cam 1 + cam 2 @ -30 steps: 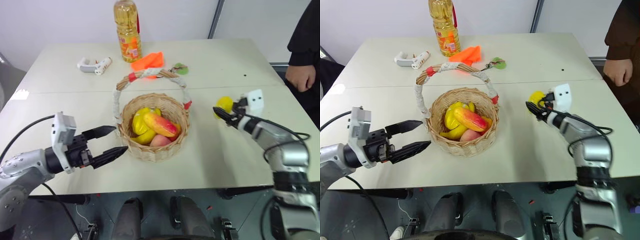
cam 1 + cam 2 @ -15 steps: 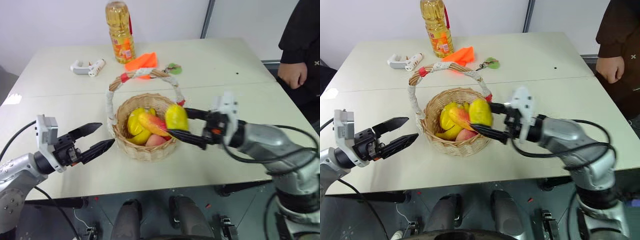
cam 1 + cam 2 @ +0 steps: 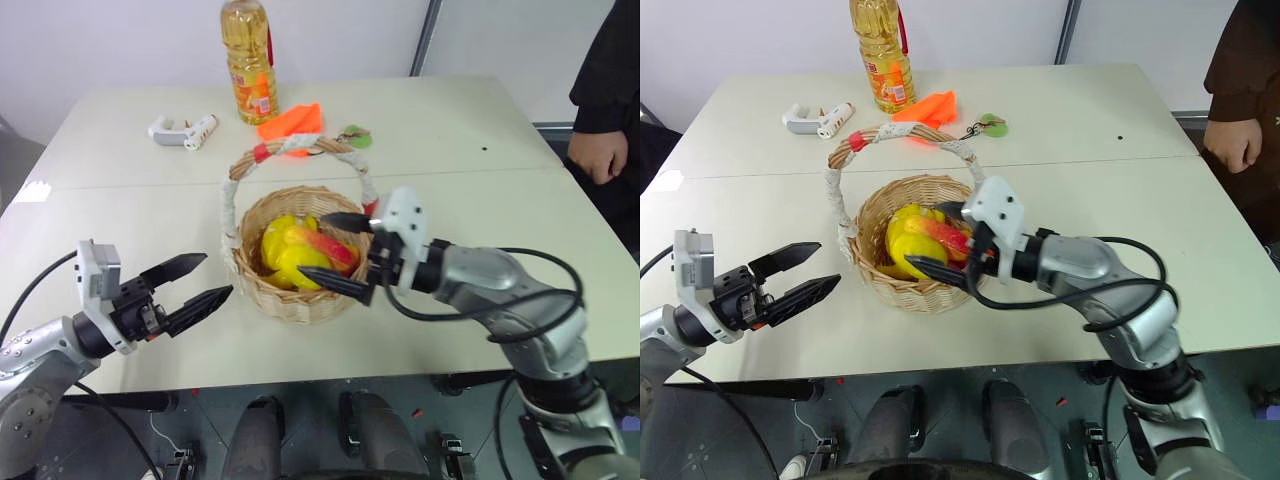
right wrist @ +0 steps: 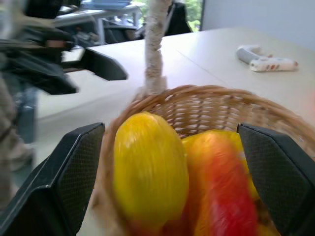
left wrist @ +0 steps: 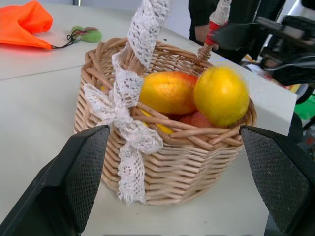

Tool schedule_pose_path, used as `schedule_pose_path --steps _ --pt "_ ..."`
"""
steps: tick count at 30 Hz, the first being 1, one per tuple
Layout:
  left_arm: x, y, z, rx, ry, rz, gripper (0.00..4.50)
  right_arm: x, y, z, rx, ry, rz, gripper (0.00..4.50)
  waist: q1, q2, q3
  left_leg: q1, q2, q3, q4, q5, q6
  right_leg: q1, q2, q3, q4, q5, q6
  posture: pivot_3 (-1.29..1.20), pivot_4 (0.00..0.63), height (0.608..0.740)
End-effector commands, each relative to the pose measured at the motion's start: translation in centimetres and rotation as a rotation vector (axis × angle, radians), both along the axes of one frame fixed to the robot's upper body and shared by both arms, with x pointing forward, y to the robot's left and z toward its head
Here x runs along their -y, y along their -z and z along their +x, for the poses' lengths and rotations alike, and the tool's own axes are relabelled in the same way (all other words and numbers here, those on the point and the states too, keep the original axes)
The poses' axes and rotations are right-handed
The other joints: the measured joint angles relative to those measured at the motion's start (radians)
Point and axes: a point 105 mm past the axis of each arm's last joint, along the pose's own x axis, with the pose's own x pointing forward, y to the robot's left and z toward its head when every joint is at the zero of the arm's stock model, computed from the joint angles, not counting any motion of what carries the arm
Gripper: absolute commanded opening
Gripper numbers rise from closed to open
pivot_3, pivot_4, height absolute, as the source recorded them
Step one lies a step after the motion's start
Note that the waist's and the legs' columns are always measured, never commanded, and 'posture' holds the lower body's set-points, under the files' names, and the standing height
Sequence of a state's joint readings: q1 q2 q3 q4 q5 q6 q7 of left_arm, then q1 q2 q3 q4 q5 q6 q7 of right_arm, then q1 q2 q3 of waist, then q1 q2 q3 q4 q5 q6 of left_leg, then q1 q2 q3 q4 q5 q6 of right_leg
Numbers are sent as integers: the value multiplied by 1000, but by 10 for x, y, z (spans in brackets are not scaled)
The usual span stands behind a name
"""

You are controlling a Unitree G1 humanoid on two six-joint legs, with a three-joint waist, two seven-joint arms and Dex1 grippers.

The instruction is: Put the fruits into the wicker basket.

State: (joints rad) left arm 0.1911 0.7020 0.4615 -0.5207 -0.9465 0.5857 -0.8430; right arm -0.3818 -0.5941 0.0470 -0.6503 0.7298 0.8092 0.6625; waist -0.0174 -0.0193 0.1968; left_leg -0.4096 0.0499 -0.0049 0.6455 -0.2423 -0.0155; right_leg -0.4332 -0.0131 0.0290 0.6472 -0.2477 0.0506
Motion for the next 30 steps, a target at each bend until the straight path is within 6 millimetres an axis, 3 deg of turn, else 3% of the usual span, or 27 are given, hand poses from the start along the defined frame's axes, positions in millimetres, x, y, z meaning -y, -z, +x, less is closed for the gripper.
schedule_pose_path --steps 1,4,8,16,19,26,30 --pt "4 -6 0 41 14 6 4500 21 -7 -17 -13 -30 16 4465 4 0 0 0 0 0 0 0 0 0 0 0 0 0 0 0 150 740" --pt "5 -6 1 39 20 4 4500 38 -2 -7 -22 71 16 4465 0 0 0 1 0 0 0 0 0 0 0 0 0 0 0 0 150 740" --pt "7 -5 3 35 29 -1 4500 50 -6 26 18 262 93 4465 -4 0 0 2 1 0 0 0 0 0 2 0 0 0 1 0 150 740" --pt "13 -3 4 43 46 -13 4500 45 0 83 11 437 196 4465 -2 0 0 1 1 0 0 0 0 -1 2 0 0 2 -3 0 150 740" --pt "14 -4 3 52 41 -20 4500 45 -4 81 0 411 243 3581 3 0 0 0 1 0 0 0 0 -1 2 0 0 1 -2 0 150 740" --pt "23 -4 3 65 48 -41 4500 59 -21 73 57 416 257 35 2 0 0 1 1 0 0 0 0 0 2 0 0 1 -1 0 150 740" --pt "37 -11 7 99 90 -64 4500 103 -40 82 138 596 281 35 6 0 0 0 1 0 0 0 0 0 2 0 0 1 -1 0 150 740"
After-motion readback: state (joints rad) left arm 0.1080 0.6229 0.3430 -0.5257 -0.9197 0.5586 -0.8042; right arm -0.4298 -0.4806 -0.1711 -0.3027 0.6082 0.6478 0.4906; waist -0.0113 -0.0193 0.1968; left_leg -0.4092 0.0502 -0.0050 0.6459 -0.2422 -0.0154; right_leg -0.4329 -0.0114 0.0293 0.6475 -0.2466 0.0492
